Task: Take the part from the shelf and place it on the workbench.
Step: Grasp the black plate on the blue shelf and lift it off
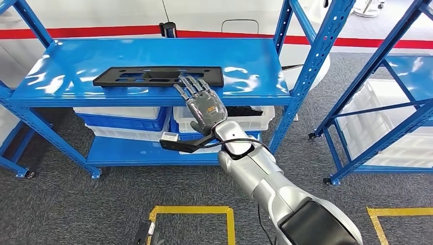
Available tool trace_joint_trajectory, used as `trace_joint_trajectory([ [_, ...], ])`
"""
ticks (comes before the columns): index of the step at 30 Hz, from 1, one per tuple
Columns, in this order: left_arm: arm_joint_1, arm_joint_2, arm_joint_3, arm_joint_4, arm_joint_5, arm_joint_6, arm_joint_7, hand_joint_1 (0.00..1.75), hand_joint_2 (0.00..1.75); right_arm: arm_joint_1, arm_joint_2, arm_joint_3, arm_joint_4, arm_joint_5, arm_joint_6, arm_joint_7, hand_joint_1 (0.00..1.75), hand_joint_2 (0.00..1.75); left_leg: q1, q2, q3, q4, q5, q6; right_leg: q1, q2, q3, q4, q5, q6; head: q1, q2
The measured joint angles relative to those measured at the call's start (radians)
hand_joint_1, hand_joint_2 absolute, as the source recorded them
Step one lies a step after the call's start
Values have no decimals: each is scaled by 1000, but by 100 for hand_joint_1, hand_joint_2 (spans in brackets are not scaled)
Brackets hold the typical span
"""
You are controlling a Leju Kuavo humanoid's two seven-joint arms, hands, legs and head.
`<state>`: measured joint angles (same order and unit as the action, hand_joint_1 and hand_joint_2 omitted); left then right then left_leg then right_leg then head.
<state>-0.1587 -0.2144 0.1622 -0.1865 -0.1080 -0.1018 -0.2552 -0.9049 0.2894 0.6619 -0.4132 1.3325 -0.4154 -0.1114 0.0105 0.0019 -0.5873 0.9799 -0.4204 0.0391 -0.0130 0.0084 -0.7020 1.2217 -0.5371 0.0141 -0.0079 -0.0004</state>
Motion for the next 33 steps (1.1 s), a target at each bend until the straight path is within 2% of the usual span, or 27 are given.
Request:
trace_joint_trajectory([
  [1,1,0,0,0,0,0,0,0,0,3,-2,0,1,0,0,0,0,175,-2,-1,-1,0,0,1,0,0,-26,54,-16,0,0,0],
  [2,1,0,0,0,0,0,0,0,0,6,-4,0,1,0,0,0,0,175,-4,-2,-2,1,1,2,0,0,-34,69,-16,4,0,0],
  [3,1,0,0,0,0,0,0,0,0,7,-4,0,2,0,0,0,0,175,-6,-3,-2,2,1,2,0,0,-19,40,2,9,0,0],
  [5,1,0,0,0,0,0,1,0,0,6,-5,0,2,0,1,1,0,175,-10,-5,-2,5,-1,0,1,-2,52,-105,57,15,0,0],
  [6,1,0,0,0,0,0,1,0,0,4,-4,0,2,0,1,1,0,131,-12,-6,-3,8,-3,-3,2,-2,86,-171,79,13,0,0],
  [7,1,0,0,0,0,1,2,0,0,4,-4,0,2,1,1,2,0,87,-14,-6,-5,11,-4,-6,4,-3,107,-213,92,9,-1,0],
  [9,1,-1,0,0,0,7,4,0,0,4,-3,0,2,1,2,2,0,0,-17,-7,-9,15,-8,-6,4,-3,117,-231,100,3,-2,0],
  [12,1,-1,0,0,-1,12,9,0,0,5,-2,0,2,3,2,2,0,0,-15,-6,-9,16,-8,5,4,-1,116,-232,102,2,-3,0],
  [19,1,-1,-1,0,-7,6,9,0,0,5,-4,-2,2,5,2,5,0,0,-11,-5,-8,10,-4,-6,10,0,114,-231,102,1,-3,0],
  [21,1,-1,-1,0,-8,2,7,0,0,5,-4,-3,2,6,2,6,0,0,-11,-5,-9,11,-6,-10,7,0,115,-234,102,1,-2,0],
  [22,1,-1,-1,0,-8,1,5,0,0,5,-4,-4,2,7,2,6,0,0,-12,-5,-9,9,-6,-7,6,0,117,-234,107,4,-3,0],
  [25,1,-1,-2,0,-9,-2,1,0,0,5,-4,-5,2,9,2,6,0,0,-14,-4,11,-21,4,18,8,-1,122,-227,118,21,-3,0],
  [26,0,-2,-2,0,-9,-3,0,0,0,3,-5,-6,2,9,2,6,0,0,-13,-3,20,-32,10,23,10,-2,115,-210,106,21,-2,0],
  [27,-1,-2,-2,0,-9,-4,0,0,0,1,-5,-6,2,10,2,6,0,0,-9,-2,25,-39,16,25,10,-2,99,-175,80,16,0,0],
  [29,-1,-2,-2,1,-9,-5,0,0,0,1,-7,-6,2,10,2,6,0,0,-7,-1,23,-41,20,25,6,-2,45,-52,15,8,1,0],
  [30,-1,-3,-2,1,-9,-6,0,0,0,5,-9,-6,2,10,2,6,0,0,-6,-1,20,-40,22,23,2,-2,18,6,-10,10,1,0],
  [31,0,-3,-2,1,-9,-6,0,0,0,8,-12,-6,2,10,2,6,0,0,-5,-1,18,-38,22,20,-2,-2,4,35,-22,18,1,0],
  [32,1,-3,-2,1,-9,-6,0,0,0,11,-14,-6,2,10,2,6,0,0,-3,-1,16,-35,22,17,-7,-3,11,24,-16,29,1,0],
  [33,1,-3,-2,1,-9,-7,0,0,0,12,-15,-6,2,10,2,6,0,0,2,-1,14,-29,21,12,-13,-3,39,-30,7,44,1,0],
])
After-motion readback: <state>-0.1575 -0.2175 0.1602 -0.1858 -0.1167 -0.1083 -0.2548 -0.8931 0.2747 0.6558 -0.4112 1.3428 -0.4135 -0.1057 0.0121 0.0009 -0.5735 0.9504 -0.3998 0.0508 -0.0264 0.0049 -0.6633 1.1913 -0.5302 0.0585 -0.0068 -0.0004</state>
